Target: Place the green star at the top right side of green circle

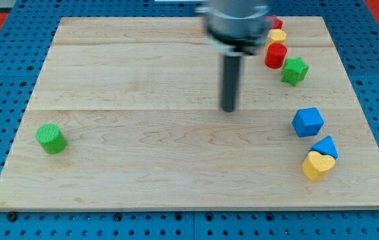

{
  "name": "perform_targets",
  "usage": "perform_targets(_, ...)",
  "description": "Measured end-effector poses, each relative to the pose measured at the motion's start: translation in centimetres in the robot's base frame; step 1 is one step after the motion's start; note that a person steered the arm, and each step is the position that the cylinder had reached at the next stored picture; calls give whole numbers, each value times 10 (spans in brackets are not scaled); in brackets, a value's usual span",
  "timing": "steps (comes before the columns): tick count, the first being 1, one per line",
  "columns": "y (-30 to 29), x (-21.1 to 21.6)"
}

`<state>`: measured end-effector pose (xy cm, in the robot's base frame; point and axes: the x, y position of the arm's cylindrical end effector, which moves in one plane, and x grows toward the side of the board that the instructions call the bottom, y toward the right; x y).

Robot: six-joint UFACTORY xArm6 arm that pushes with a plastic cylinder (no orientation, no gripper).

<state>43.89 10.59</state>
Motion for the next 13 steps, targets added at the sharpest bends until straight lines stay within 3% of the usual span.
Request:
perform_targets(3,165,-56)
perform_targets(4,92,-84)
perform_targets(5,19,-85)
perform_targets(6,22,-98)
perform_targets(8,-175,-101)
perform_targets(9,-179,-132)
perform_targets(11,-330,-27)
perform_targets(12,-360,-11)
perform_targets(13,-349,14)
